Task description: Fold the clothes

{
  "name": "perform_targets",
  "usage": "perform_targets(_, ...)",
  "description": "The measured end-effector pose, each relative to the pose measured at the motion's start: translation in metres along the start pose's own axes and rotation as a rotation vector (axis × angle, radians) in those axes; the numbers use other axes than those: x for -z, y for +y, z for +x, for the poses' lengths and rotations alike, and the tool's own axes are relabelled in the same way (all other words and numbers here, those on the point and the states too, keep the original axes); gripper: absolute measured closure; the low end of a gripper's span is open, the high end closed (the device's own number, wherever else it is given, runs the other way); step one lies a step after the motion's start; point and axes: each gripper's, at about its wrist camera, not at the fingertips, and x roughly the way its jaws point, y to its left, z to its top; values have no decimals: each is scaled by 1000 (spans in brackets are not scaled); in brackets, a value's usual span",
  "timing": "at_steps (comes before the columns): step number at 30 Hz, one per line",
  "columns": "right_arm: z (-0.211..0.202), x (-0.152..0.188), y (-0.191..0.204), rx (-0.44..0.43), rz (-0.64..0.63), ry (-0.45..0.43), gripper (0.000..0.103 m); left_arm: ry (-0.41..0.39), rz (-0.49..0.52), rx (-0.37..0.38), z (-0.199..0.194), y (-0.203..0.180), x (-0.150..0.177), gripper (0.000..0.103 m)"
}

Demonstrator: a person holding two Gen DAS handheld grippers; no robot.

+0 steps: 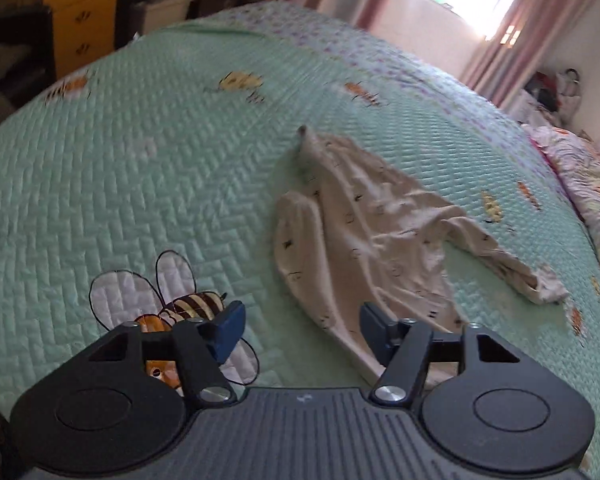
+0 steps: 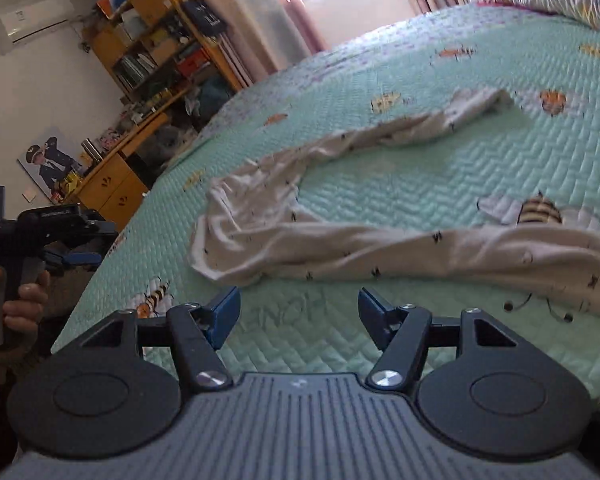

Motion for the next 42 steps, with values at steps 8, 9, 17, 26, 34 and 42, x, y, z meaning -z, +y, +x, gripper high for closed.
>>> perform_targets(8,25,2,-38,50,31,48,36,-88,-219,57,96,9,-47,38)
perform_targets(9,31,-2,-43,48,40,49,36,-86,-217,49,106,7,-53,37)
perform_targets(17,83,-26,-64,28,70,73,36,-48,-237,64,157,9,-62,47)
perform_targets(26,75,-36,-58,95,88,47,36,-129,-331,93,103,24,-47,87)
perform_targets(34,35,0,-54,167,136,3,36,-53,-342,30,70,77,-11,85)
perform_targets(42,-6,15,-78,305,142,-80,36,-67,-325,72,54,93,1,76)
